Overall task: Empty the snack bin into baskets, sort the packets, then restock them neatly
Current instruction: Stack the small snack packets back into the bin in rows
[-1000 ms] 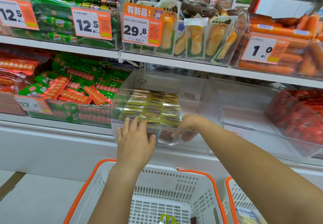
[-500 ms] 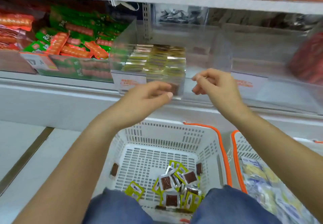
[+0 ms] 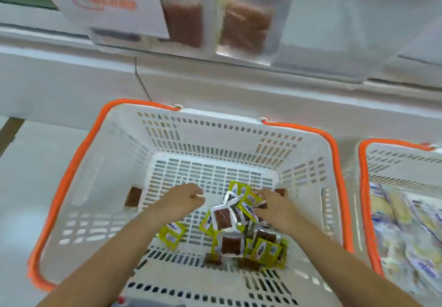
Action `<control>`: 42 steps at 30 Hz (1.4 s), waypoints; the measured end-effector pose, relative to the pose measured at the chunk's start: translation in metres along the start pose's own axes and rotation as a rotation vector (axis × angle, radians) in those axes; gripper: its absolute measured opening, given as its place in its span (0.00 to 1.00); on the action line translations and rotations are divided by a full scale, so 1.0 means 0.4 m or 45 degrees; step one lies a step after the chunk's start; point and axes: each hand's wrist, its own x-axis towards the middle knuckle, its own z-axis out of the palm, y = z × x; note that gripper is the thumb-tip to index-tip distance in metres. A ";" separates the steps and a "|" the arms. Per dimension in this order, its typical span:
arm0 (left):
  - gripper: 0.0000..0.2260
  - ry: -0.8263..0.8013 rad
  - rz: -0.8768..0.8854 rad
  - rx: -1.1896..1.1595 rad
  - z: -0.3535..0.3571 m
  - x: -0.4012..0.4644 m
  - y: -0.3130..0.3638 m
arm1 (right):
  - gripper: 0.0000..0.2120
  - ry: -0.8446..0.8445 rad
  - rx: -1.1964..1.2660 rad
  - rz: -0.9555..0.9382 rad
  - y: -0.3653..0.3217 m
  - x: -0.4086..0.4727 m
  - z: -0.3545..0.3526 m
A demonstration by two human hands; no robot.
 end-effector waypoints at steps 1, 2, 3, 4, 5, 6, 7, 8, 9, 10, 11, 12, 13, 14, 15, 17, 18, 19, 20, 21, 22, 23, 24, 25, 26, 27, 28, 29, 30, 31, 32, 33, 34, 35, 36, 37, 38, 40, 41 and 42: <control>0.19 -0.025 0.004 0.068 0.030 0.033 0.003 | 0.29 0.010 -0.005 0.034 0.009 0.026 0.015; 0.21 -0.035 0.025 0.142 0.061 0.060 0.009 | 0.33 0.018 -0.033 0.050 0.015 0.051 0.032; 0.22 -0.039 0.049 0.210 0.091 0.087 0.009 | 0.38 0.018 -0.100 0.043 0.019 0.076 0.052; 0.23 -0.038 0.071 0.260 0.121 0.112 0.011 | 0.42 0.012 -0.183 0.018 0.019 0.096 0.072; 0.25 -0.041 0.078 0.294 0.148 0.137 0.008 | 0.45 0.008 -0.268 -0.003 0.017 0.110 0.090; 0.26 -0.037 0.081 0.308 0.171 0.159 0.006 | 0.47 0.035 -0.354 -0.030 0.016 0.121 0.107; 0.27 -0.013 0.086 0.293 0.191 0.179 0.002 | 0.47 0.070 -0.437 -0.051 0.013 0.128 0.119; 0.26 0.035 0.096 0.248 0.206 0.195 0.000 | 0.45 0.113 -0.492 -0.073 0.013 0.132 0.128; 0.25 0.090 0.102 0.183 0.217 0.206 -0.002 | 0.43 0.156 -0.497 -0.080 0.013 0.133 0.133; 0.23 0.135 0.102 0.126 0.224 0.215 -0.001 | 0.41 0.176 -0.456 -0.063 0.015 0.136 0.135; 0.22 0.159 0.092 0.083 0.229 0.222 -0.002 | 0.39 0.181 -0.385 -0.030 0.013 0.133 0.132; 0.21 0.166 0.065 0.041 0.230 0.226 -0.002 | 0.38 0.186 -0.307 -0.003 0.010 0.131 0.130; 0.18 0.169 0.032 -0.007 0.231 0.230 -0.005 | 0.37 0.188 -0.230 0.017 0.006 0.130 0.129; 0.15 0.169 0.007 -0.054 0.230 0.233 -0.009 | 0.36 0.188 -0.140 0.030 0.000 0.129 0.127; 0.12 0.173 -0.005 -0.099 0.230 0.237 -0.015 | 0.36 0.182 -0.038 0.040 -0.006 0.128 0.123; 0.07 0.186 0.009 -0.182 0.227 0.242 -0.026 | 0.36 0.182 0.174 0.050 -0.016 0.125 0.116; 0.06 0.199 0.024 -0.224 0.225 0.243 -0.030 | 0.36 0.176 0.279 0.053 -0.019 0.123 0.114; 0.06 0.218 0.035 -0.276 0.223 0.243 -0.032 | 0.35 0.171 0.385 0.059 -0.023 0.122 0.111; 0.05 0.248 0.041 -0.329 0.218 0.239 -0.029 | 0.34 0.166 0.500 0.062 -0.026 0.120 0.110; 0.04 0.288 0.047 -0.376 0.212 0.235 -0.026 | 0.33 0.154 0.621 0.072 -0.028 0.121 0.111; 0.04 0.325 0.062 -0.400 0.205 0.230 -0.021 | 0.31 0.144 0.740 0.077 -0.030 0.120 0.112; 0.07 0.345 0.083 -0.387 0.199 0.225 -0.015 | 0.30 0.128 0.848 0.081 -0.033 0.120 0.116; 0.10 0.341 0.109 -0.336 0.193 0.219 -0.010 | 0.29 0.111 0.946 0.080 -0.035 0.120 0.120; 0.14 0.322 0.137 -0.255 0.188 0.214 -0.007 | 0.28 0.097 1.022 0.083 -0.036 0.121 0.125; 0.16 0.306 0.163 -0.147 0.186 0.210 -0.005 | 0.27 0.091 1.064 0.080 -0.038 0.119 0.128; 0.17 0.303 0.185 -0.025 0.186 0.207 -0.006 | 0.26 0.088 1.081 0.078 -0.041 0.115 0.128; 0.18 0.312 0.204 0.087 0.186 0.203 -0.008 | 0.25 0.089 1.105 0.081 -0.043 0.113 0.130; 0.17 0.327 0.218 0.167 0.187 0.202 -0.012 | 0.25 0.091 1.134 0.099 -0.040 0.115 0.135; 0.16 0.349 0.233 0.205 0.187 0.201 -0.014 | 0.24 0.098 1.157 0.131 -0.038 0.115 0.139; 0.14 0.377 0.239 0.209 0.186 0.203 -0.018 | 0.23 0.106 1.159 0.167 -0.038 0.118 0.142; 0.11 0.409 0.246 0.179 0.185 0.204 -0.020 | 0.22 0.106 1.167 0.197 -0.037 0.119 0.145; 0.10 0.437 0.252 0.133 0.182 0.206 -0.021 | 0.20 0.099 1.196 0.234 -0.038 0.120 0.147; 0.09 0.462 0.262 0.084 0.181 0.208 -0.021 | 0.19 0.096 1.265 0.261 -0.041 0.118 0.146; 0.09 0.480 0.266 0.040 0.181 0.210 -0.019 | 0.16 0.084 1.347 0.285 -0.044 0.119 0.146; 0.09 0.485 0.252 -0.018 0.182 0.208 -0.014 | 0.14 0.065 1.426 0.294 -0.050 0.116 0.145; 0.09 0.470 0.218 -0.115 0.184 0.205 -0.007 | 0.15 0.051 1.463 0.301 -0.055 0.114 0.145; 0.09 0.441 0.184 -0.238 0.186 0.200 0.003 | 0.20 0.039 1.450 0.286 -0.057 0.114 0.147; 0.10 0.388 0.138 -0.401 0.192 0.194 0.015 | 0.16 0.027 1.345 0.230 -0.066 0.108 0.145; 0.10 0.375 0.139 -0.398 0.192 0.193 0.017 | 0.07 0.033 1.326 0.224 -0.069 0.105 0.144; 0.10 0.374 0.145 -0.385 0.190 0.192 0.018 | 0.03 0.048 1.321 0.226 -0.072 0.100 0.139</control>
